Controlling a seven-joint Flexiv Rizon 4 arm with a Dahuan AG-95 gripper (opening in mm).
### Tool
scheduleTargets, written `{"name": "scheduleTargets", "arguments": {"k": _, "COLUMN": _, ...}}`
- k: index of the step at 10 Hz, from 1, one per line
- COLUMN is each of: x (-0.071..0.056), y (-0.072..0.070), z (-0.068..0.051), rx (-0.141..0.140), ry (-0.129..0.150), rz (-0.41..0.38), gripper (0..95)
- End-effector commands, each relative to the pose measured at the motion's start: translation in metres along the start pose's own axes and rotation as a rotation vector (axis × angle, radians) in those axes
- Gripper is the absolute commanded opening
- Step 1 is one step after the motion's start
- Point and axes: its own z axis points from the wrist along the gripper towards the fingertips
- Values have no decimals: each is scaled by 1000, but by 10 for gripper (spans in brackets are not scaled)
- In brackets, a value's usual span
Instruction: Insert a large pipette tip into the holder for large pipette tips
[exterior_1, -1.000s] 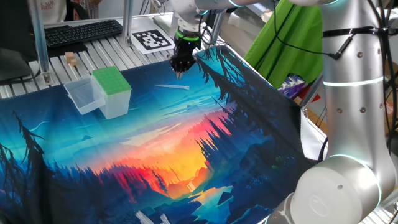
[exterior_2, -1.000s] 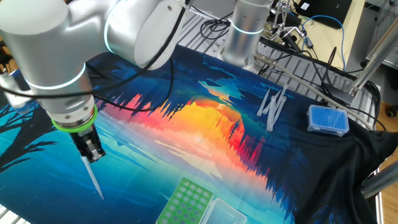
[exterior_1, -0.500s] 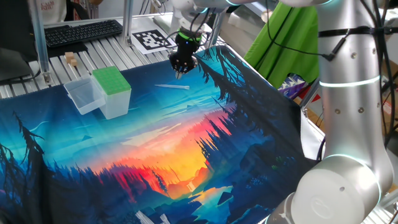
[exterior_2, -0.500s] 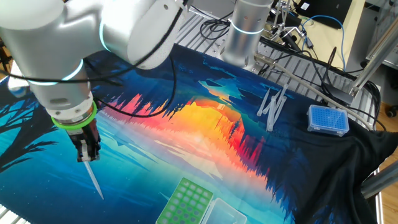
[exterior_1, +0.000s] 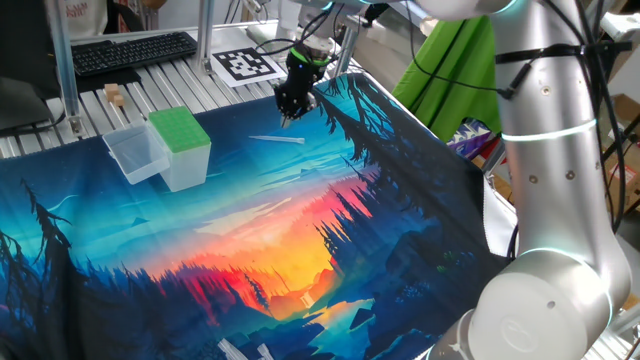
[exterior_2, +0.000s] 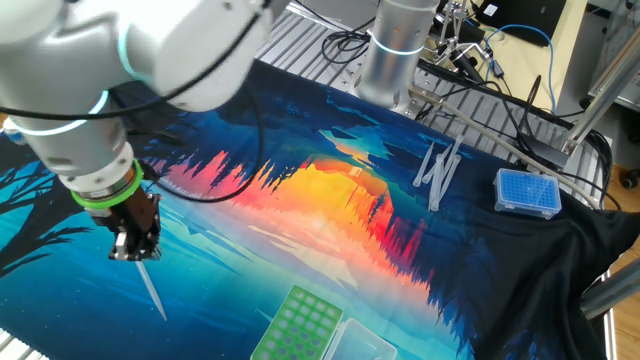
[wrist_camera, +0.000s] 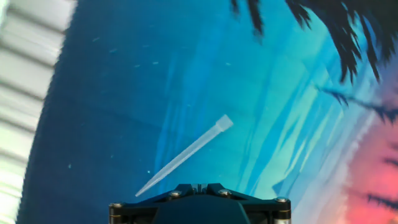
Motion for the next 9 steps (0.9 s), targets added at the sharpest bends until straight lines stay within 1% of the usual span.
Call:
{"name": "scheduleTargets", "arguments": {"k": 1, "x": 3, "y": -2, "z": 8, "rx": -8, "ry": 32, "rz": 99, "gripper": 0}}
{"name": "scheduleTargets", "arguments": {"k": 3, "x": 4, "y": -4, "z": 9, "rx": 19, "ry": -58, "rz": 163, "gripper": 0}}
{"name": "scheduleTargets", "arguments": {"k": 4, "x": 5, "y": -5, "z": 8, "rx": 37, "ry": -127, "rz": 209, "gripper": 0}}
{"name": "scheduleTargets", "arguments": {"k": 6, "x": 8, "y": -9, "z": 5, "rx": 51, "ry": -211, "rz": 260, "gripper": 0}}
{"name": "scheduleTargets", "arguments": {"k": 7, "x": 9, "y": -12, "z": 2, "rx": 59, "ry": -275, "rz": 273, "gripper": 0}}
{"name": "scheduleTargets", "arguments": {"k": 8, "x": 9, "y": -12, "z": 1, "rx": 60, "ry": -282, "rz": 275, "gripper": 0}}
{"name": "scheduleTargets", "arguments": {"k": 9, "x": 9, "y": -12, "z": 1, "rx": 60, "ry": -314, "rz": 301, "gripper": 0}}
